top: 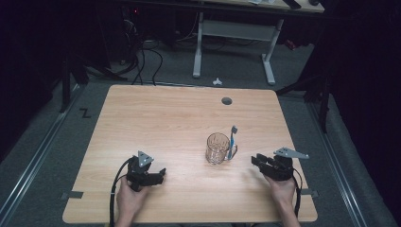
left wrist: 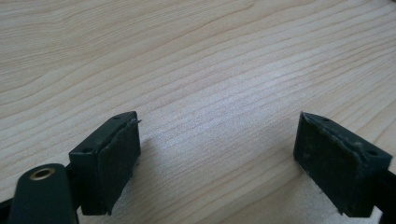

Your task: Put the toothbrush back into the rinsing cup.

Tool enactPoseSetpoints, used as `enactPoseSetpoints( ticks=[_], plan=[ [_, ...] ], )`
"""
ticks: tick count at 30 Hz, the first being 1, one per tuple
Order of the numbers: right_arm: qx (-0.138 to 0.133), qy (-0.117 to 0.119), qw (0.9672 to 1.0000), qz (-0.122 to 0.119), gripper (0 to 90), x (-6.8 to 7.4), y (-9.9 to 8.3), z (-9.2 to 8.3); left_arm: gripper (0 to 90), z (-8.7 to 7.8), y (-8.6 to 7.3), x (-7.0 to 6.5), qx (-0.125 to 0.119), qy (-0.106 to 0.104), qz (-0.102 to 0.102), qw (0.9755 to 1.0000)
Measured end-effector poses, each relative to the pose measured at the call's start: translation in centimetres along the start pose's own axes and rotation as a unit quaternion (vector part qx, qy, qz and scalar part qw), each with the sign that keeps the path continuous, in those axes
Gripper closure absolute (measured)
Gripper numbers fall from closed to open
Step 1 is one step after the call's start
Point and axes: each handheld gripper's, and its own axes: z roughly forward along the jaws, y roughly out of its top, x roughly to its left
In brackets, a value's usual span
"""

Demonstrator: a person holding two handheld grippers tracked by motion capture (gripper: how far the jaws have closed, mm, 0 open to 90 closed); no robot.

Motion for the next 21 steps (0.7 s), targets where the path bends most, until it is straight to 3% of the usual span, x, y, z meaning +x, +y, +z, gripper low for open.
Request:
enactPoseSetpoints(
  ticks=[21],
  plan=[
    [0.033, -0.016, 0.9992, -0.014, 64.7, 0.5, -1.5, 2.0, 15.1, 0.0, 0.0, 0.0, 0.000, 0.000, 0.000, 1.0000]
  ],
)
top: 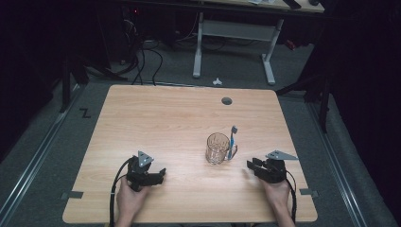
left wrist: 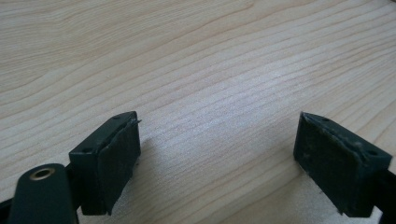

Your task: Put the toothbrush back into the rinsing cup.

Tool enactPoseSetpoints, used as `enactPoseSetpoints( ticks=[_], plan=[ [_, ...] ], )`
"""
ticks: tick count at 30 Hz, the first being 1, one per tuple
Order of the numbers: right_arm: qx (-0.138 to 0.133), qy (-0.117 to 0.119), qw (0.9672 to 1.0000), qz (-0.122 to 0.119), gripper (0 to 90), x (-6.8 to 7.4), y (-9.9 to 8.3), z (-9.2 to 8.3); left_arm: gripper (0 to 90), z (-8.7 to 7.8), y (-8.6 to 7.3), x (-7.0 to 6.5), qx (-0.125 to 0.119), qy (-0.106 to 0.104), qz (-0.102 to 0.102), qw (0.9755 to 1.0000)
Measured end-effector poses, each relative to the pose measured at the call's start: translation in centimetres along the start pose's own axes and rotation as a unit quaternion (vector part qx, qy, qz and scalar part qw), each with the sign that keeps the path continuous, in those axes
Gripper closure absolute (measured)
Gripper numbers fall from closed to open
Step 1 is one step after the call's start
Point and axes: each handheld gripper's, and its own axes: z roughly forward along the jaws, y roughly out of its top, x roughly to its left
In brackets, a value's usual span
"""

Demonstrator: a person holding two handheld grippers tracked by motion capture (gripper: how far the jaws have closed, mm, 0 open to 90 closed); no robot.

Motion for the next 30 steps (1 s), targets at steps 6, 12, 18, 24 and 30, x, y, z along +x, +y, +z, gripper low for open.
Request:
enactPoseSetpoints(
  ticks=[6, 12, 18, 24, 30],
  plan=[
    [0.005, -0.005, 1.0000, -0.004, 64.2, 0.2, -0.3, 0.4, 15.1, 0.0, 0.0, 0.0, 0.000, 0.000, 0.000, 1.0000],
    [0.009, -0.011, 0.9998, -0.014, 63.8, 0.4, -0.4, 0.7, 15.1, 0.0, 0.0, 0.0, 0.000, 0.000, 0.000, 1.0000],
    [0.016, -0.016, 0.9995, -0.021, 63.5, 0.8, -0.5, 0.9, 15.1, 0.0, 0.0, 0.0, 0.000, 0.000, 0.000, 1.0000],
    [0.023, -0.023, 0.9988, -0.036, 61.4, 1.1, -0.5, 1.0, 15.1, 0.0, 0.0, 0.0, 0.000, 0.000, 0.000, 1.0000],
    [0.026, -0.029, 0.9979, -0.052, 54.9, 1.6, -0.5, 1.1, 15.1, 0.0, 0.0, 0.0, 0.000, 0.000, 0.001, 1.0000]
  ],
)
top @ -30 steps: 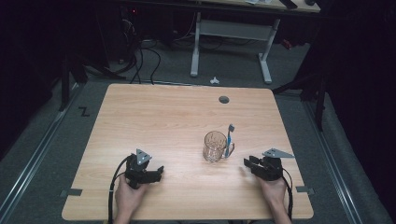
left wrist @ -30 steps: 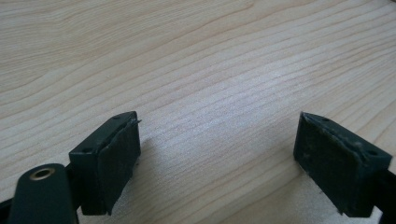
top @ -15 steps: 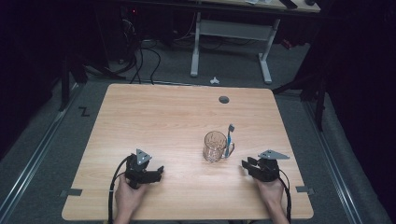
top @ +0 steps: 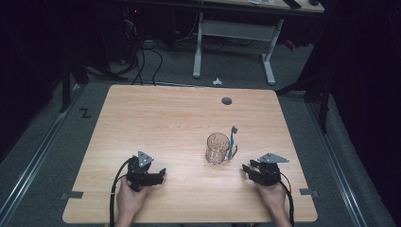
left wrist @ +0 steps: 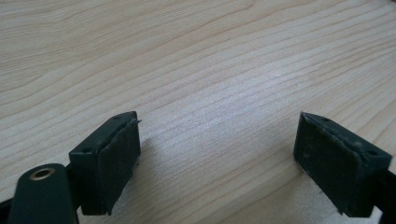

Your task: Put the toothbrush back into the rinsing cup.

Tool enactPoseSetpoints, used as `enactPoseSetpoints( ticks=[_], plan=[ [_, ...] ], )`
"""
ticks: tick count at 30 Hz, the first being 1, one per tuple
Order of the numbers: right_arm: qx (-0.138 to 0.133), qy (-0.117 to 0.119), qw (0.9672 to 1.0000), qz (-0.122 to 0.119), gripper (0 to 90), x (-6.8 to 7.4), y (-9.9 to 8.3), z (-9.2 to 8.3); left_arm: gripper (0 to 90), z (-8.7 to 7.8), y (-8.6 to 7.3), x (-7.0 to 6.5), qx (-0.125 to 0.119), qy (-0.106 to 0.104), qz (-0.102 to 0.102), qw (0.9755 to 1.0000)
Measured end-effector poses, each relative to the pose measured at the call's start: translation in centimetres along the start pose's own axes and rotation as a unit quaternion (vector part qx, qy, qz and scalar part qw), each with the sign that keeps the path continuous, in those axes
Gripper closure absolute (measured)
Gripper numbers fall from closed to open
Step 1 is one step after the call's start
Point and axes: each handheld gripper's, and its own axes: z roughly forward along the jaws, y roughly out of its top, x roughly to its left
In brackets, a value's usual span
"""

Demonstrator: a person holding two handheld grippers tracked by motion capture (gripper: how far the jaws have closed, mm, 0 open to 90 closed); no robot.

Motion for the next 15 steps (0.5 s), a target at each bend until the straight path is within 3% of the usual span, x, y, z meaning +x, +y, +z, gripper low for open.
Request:
enactPoseSetpoints(
  ticks=[3, 15],
  plan=[
    [0.005, -0.011, 0.9997, -0.024, 49.9, 0.54, 0.02, 0.09, 15.1, -0.01, -0.01, 0.00, 0.000, 0.000, 0.000, 1.0000],
    [0.009, -0.016, 0.9997, -0.018, 41.7, 0.88, -0.01, 0.10, 15.1, -0.02, -0.02, -0.01, 0.000, 0.000, 0.000, 1.0000]
  ],
)
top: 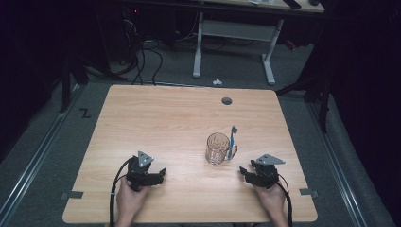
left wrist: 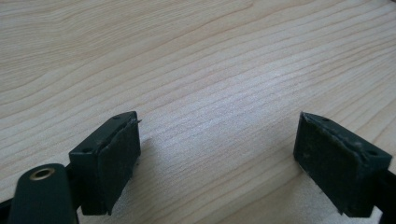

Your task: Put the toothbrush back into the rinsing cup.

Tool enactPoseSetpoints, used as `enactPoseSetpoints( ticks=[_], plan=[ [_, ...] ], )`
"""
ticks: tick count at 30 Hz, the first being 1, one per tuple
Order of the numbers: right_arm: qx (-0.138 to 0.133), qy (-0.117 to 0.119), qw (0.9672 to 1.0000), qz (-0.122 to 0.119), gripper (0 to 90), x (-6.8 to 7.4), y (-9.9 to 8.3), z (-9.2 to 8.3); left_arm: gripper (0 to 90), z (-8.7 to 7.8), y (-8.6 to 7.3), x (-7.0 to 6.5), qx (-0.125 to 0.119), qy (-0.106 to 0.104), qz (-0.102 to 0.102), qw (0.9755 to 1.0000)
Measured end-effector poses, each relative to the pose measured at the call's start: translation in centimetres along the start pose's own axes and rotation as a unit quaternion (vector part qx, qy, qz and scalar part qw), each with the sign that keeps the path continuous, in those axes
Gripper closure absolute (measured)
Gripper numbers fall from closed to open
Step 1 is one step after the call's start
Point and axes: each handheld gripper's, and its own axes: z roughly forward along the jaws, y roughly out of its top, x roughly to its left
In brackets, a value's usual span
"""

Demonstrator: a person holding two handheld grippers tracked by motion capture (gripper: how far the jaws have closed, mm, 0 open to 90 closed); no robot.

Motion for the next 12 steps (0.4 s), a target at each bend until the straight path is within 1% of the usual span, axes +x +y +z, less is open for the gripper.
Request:
enactPoseSetpoints(
  ticks=[3, 12],
  plan=[
    [0.001, -0.004, 1.0000, 0.004, 40.4, 0.04, -0.02, -0.01, 15.1, 0.00, 0.00, 0.00, 0.000, 0.000, 0.000, 1.0000],
    [0.001, -0.005, 1.0000, 0.005, 40.0, 0.05, -0.02, -0.01, 15.1, 0.00, 0.00, 0.00, 0.000, 0.000, 0.000, 1.0000]
  ],
)
